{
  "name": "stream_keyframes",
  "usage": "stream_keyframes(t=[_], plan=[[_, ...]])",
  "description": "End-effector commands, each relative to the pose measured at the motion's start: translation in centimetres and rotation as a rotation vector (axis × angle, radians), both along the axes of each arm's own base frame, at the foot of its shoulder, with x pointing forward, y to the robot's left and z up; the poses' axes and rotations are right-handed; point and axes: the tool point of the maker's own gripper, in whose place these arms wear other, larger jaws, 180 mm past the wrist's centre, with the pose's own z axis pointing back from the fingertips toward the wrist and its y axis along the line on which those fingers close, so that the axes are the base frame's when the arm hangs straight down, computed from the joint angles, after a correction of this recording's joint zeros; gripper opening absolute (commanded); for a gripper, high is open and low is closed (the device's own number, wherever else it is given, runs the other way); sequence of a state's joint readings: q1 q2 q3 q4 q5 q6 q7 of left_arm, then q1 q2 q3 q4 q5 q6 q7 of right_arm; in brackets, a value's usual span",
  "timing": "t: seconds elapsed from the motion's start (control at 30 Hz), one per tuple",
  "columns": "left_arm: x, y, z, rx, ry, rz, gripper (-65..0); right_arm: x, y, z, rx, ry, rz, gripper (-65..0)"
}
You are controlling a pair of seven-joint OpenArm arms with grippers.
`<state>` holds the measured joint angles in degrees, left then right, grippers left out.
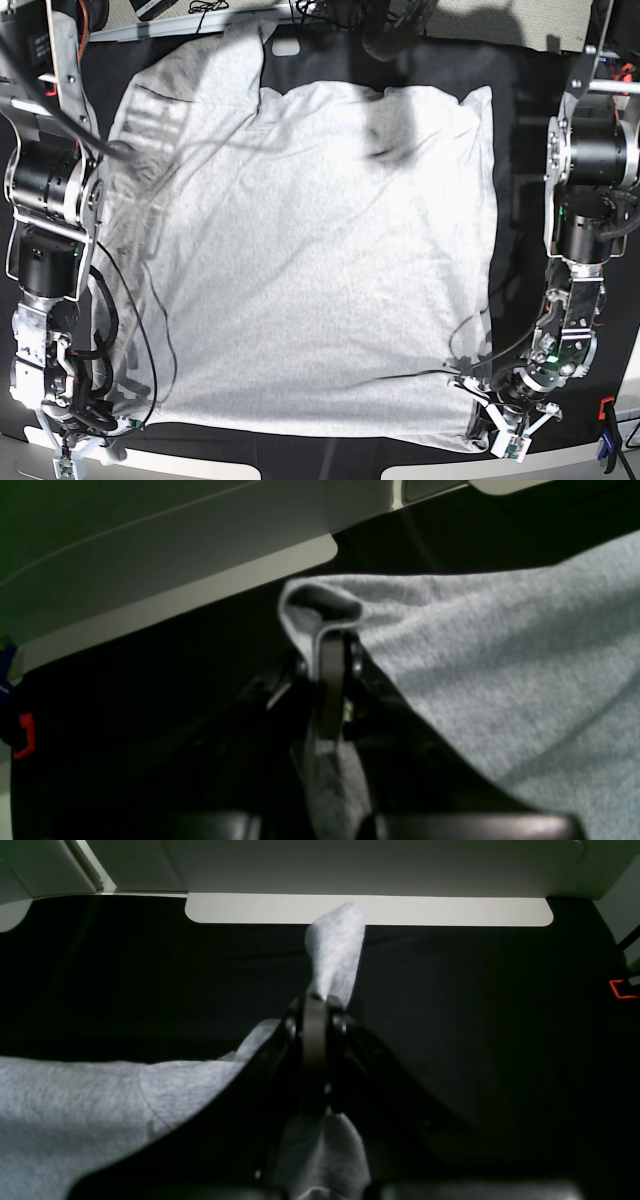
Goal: Layout the t-shirt on the table in an organized manner, then fold the t-shirt properly
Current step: 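Release the hem corners and lift both grippers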
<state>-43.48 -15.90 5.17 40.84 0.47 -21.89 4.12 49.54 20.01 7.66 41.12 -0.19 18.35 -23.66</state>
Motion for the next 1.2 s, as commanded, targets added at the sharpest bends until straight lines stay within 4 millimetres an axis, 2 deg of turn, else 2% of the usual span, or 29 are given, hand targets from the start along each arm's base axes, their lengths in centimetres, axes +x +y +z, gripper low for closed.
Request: stream_keyframes(t=[0.0,0.2,0.23,0.3,0.33,0.37,0.93,0.97,1.03,1.07,1.17], plan=[[1.2,0.4,3.8,-0.017,-0.101,0.008,-65.0,1.1,-0.8,4.0,-0.008,-0.097,-0.012,-65.0],[1.2,0.4,3.8,-0.017,-0.100,0.008,-65.0,1.1,-0.8,4.1,-0.008,-0.105,-0.011,-65.0],[1.2,0.4,3.8,-0.017,-0.100,0.008,-65.0,1.1,-0.8,4.3,-0.008,-0.113,-0.009,-60.4],[1.2,0.4,3.8,-0.017,-0.100,0.008,-65.0,1.2,-0.7,4.5,-0.009,-0.123,-0.009,-44.5],[1.2,0.4,3.8,-0.017,-0.100,0.008,-65.0,1.2,-0.7,4.5,-0.008,-0.124,-0.009,-39.3],[1.2,0.4,3.8,-0.017,-0.100,0.008,-65.0,1.2,-0.7,4.5,-0.008,-0.124,-0.009,-37.1],[1.3,0.5,4.1,-0.020,-0.115,0.016,-65.0,0.9,-0.6,3.6,0.021,-0.075,-0.011,-37.0],[1.5,1.0,4.4,-0.020,-0.134,0.043,-60.4,0.9,-0.5,3.4,0.027,-0.067,-0.011,-37.0],[1.9,2.7,5.1,-0.011,-0.172,0.137,-45.6,0.8,-0.4,3.1,0.029,-0.046,-0.011,-37.0],[2.2,3.6,5.4,-0.003,-0.185,0.187,-40.7,0.7,-0.4,2.9,0.029,-0.039,-0.011,-37.0],[2.5,5.2,5.8,0.019,-0.168,0.254,-38.8,0.7,-0.3,2.7,0.031,-0.025,-0.011,-37.0]])
